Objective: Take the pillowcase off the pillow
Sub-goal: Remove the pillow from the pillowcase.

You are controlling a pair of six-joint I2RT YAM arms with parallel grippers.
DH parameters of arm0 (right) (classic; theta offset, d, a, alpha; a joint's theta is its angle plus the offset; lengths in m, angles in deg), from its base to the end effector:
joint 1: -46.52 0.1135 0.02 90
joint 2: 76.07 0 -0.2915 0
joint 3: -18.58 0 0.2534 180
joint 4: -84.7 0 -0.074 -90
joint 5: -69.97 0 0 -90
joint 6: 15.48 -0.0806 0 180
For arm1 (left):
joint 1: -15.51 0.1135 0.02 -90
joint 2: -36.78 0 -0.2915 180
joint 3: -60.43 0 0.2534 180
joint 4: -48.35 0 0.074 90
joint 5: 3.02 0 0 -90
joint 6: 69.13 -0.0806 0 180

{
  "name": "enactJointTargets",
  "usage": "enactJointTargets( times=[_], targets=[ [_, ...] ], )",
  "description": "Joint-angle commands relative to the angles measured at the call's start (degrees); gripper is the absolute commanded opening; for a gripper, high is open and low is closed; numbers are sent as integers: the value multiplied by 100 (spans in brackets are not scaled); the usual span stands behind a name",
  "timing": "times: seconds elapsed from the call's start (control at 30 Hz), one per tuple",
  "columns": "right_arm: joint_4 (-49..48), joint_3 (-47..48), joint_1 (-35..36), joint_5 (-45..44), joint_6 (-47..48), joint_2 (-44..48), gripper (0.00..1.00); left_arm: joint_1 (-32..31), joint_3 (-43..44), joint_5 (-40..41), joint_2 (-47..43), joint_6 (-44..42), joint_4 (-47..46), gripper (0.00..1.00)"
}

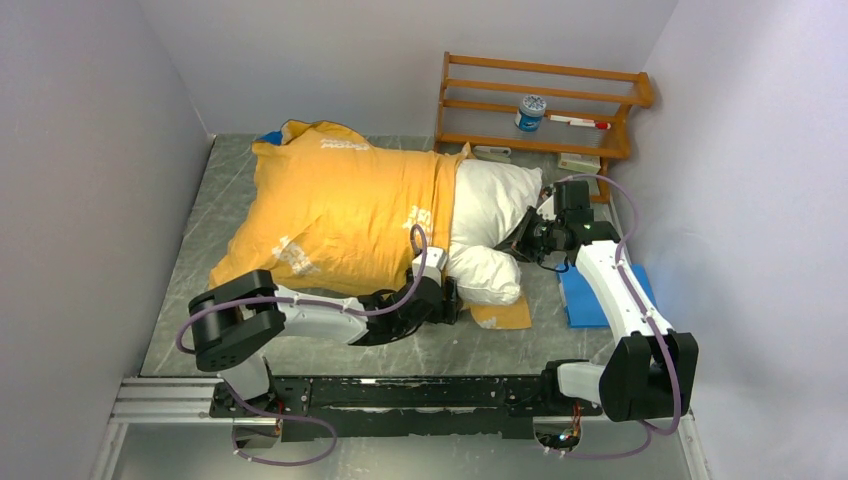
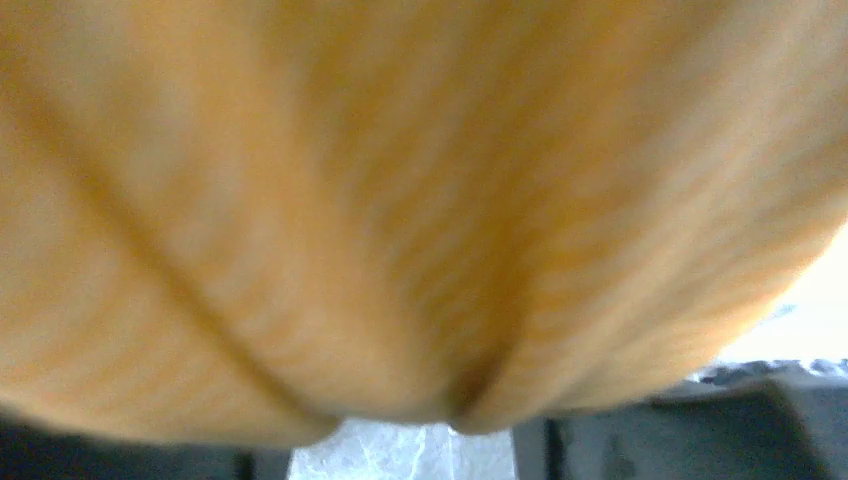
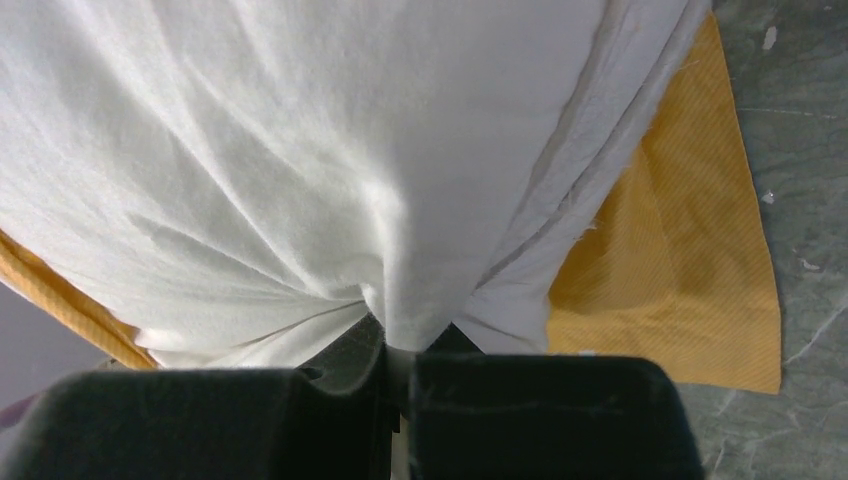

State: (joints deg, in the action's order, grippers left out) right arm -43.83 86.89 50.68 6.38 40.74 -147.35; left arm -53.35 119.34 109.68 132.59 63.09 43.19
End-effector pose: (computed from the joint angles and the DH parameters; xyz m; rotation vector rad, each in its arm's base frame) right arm 0.2612 0.0549 0.2575 0.4713 2.5410 0.8405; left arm 0.1655 -0.3416 0.1733 0.2619 2.1523 -0.7454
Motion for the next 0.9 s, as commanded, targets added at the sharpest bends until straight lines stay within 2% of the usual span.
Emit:
enactJointTargets(
  times=[0.0,0.1,0.17,0.2,0.4,0.5,0.67,0.77,0.87],
  targets=[
    [-237,8,13,237,99,53,2,30,208,1244,17,-68,-609,58],
    [-243,-32,6,222,100,47,2,28,240,1426,-99,-271,-546,25],
    [-281,-66,8,245,77,27,2,26,232,1421,-185,-427,-493,8],
    [-288,-79,5,254,70,23,2,30,257,1448,-216,-419,-381,5],
    [-139,106,6,-17,177,-51,2,30,86,1940,-624,-591,544,5],
    [136,428,-38,-397,319,-94,2,23,128,2671,-777,-623,1687,5],
    [139,751,-161,-352,319,-84,0,28,-122,3568,-978,-240,3353,5],
    [67,665,-162,-206,251,-104,0,30,-314,3528,-1237,-208,3604,5],
    [-101,404,-161,173,191,-90,2,29,-525,3067,-1570,-564,3158,5]
  ],
)
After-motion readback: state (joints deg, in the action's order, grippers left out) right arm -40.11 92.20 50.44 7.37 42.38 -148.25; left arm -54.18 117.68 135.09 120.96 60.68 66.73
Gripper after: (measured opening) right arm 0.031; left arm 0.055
